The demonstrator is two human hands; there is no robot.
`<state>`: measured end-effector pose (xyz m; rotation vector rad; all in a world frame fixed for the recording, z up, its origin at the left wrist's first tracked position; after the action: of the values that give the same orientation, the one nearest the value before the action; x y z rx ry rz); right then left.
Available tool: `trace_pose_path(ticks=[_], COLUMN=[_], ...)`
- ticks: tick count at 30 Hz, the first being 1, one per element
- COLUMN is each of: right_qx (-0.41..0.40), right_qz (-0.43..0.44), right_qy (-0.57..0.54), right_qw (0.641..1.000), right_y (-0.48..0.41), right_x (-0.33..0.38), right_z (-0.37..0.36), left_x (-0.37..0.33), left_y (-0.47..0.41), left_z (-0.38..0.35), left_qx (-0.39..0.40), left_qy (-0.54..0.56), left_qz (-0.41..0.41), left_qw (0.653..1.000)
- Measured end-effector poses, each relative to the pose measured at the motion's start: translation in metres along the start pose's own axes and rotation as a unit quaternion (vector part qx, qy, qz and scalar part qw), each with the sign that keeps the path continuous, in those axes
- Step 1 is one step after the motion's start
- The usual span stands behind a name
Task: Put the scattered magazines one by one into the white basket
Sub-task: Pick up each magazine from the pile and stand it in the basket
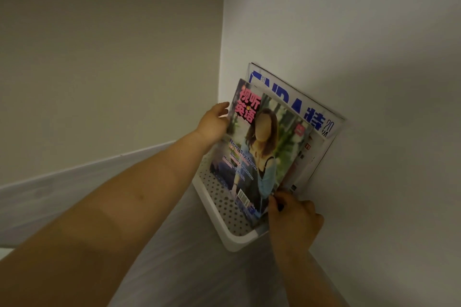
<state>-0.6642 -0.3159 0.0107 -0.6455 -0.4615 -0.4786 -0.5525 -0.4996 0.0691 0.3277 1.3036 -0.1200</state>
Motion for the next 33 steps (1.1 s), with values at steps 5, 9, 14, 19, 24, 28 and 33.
trace_pose_path(ticks=[5, 9, 14, 19, 24, 28, 33], right_qx=[0.01, 0.005, -0.043, -0.012, -0.016, 0.014, -0.001], right_qz=[-0.023, -0.024, -0.076, -0.045, 0.004, 0.028, 0.056], right_qy=[0.017, 0.007, -0.081, -0.258, -0.236, -0.221, -0.202], right_qw=[1.0, 1.0, 0.993, 0.965, 0.972, 0.975, 0.978], right_y=[-0.004, -0.003, 0.007, 0.023, 0.015, 0.008, -0.003], right_x=[-0.015, -0.016, -0.011, 0.012, 0.019, 0.018, 0.024], right_z=[-0.004, -0.002, 0.007, 0.007, 0.013, 0.007, 0.004], left_x=[0.007, 0.005, -0.002, 0.003, 0.006, 0.009, 0.001], left_y=[0.01, 0.008, 0.004, 0.004, 0.001, 0.001, 0.0], left_z=[-0.029, -0.023, -0.025, -0.037, -0.037, -0.039, -0.04], left_qx=[0.085, 0.079, 0.053, 0.079, 0.06, 0.069, 0.083], left_qy=[-0.003, 0.044, 0.054, 0.056, 0.075, 0.062, 0.044], left_qz=[-0.006, 0.027, 0.033, 0.052, 0.043, 0.038, 0.011], left_qw=[0.996, 0.996, 0.997, 0.994, 0.994, 0.995, 0.996])
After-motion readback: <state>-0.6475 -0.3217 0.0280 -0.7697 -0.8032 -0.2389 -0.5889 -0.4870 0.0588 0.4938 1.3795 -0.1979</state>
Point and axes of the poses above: each hand's wrist, its own y-axis away from the middle knuckle, its own z-axis out of the back of the hand, x = y × z, the point moved 6 cm from there along -y, towards the middle knuckle, and after that the axes turned 8 degrees about z, right-handed, at the moved point
